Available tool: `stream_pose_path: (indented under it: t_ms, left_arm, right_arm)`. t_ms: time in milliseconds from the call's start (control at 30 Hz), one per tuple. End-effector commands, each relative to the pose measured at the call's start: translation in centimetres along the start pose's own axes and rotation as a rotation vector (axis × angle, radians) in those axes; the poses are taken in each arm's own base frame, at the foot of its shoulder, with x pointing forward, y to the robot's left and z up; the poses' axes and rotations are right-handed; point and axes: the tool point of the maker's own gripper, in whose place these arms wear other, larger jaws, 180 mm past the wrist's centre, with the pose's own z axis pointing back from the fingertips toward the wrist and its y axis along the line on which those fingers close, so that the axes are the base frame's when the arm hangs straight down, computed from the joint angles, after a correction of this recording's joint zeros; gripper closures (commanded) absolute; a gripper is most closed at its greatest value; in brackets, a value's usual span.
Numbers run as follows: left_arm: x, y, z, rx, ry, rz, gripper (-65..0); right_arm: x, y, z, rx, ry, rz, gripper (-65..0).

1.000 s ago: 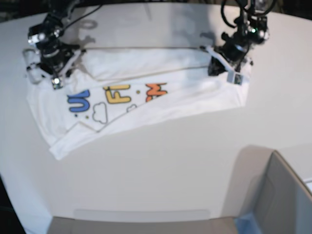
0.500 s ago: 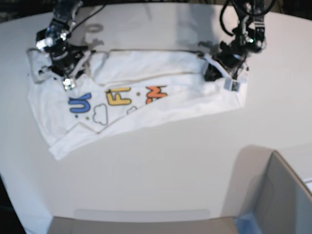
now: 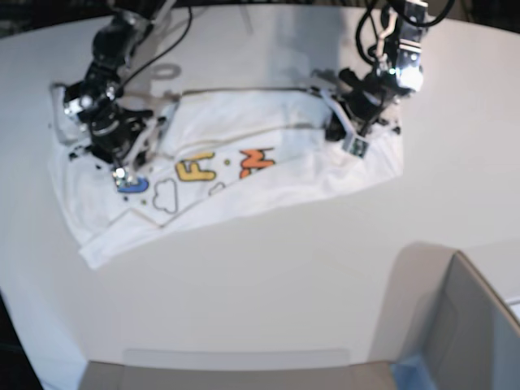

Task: Layout the t-shirt on the table in an organized manner, then fold the t-shirt properly
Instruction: 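Lower both grippers onto the folded edge and pinch the fabric, then pull the shirt corner outward with the right gripper to flatten it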

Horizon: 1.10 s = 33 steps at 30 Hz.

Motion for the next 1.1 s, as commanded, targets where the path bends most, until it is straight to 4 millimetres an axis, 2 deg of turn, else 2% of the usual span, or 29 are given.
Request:
stream_pose_path:
  t_ms: [0, 133, 300, 400, 500, 667, 800, 933, 1000, 1067]
  left_arm:
    - [-3.2, -0.3, 0.1, -0.005, 0.134, -0.012, -1.4]
    - [-3.3, -0.3, 0.2, -0.005, 0.136, -0.013, -1.4]
    - [-3.2, -0.3, 0.2, -0.005, 0.133, -0.014, -1.4]
    - [-3.2, -0.3, 0.2, -0.005, 0.132, -0.014, -1.4]
    - [-3.8, -0.5, 0.4, -0.006, 0.145, -0.010, -1.4]
    - [-4.0, -0.6, 0.4, -0.008, 0.146, -0.009, -1.4]
    - [-4.0, -0.6, 0.4, -0.008, 0.146, -0.009, -1.4]
    - [-4.0, -0.6, 0.4, -0.008, 0.148, -0.009, -1.4]
    - [-4.0, -0.5, 0.5, -0.007, 0.148, -0.010, -1.4]
    - [-4.0, -0.5, 0.5, -0.007, 0.148, -0.010, -1.4]
  right_arm:
    - [1.9, -0.5, 0.3, -0.006, -0.060, 0.015, -19.6]
    - [3.0, -0.8, -0.2, -0.005, -0.080, 0.010, -19.6]
    - [3.2, -0.7, -3.3, 0.056, -0.047, -0.020, -19.6]
    - [3.7, -1.3, -4.1, 0.063, -0.044, -0.017, -19.6]
    - [5.5, -2.4, -3.5, 0.031, -0.090, -0.010, -19.6]
    - [9.3, -4.5, -0.6, -0.059, -0.203, 0.019, -19.6]
    - [10.4, -5.0, 1.2, -0.103, -0.243, 0.037, -19.6]
    - [7.8, -2.6, 2.7, -0.090, -0.210, 0.077, -19.6]
    - [5.5, -1.0, 3.0, -0.060, -0.163, 0.094, -19.6]
    - [3.0, -0.3, 2.8, -0.040, -0.106, 0.085, -19.6]
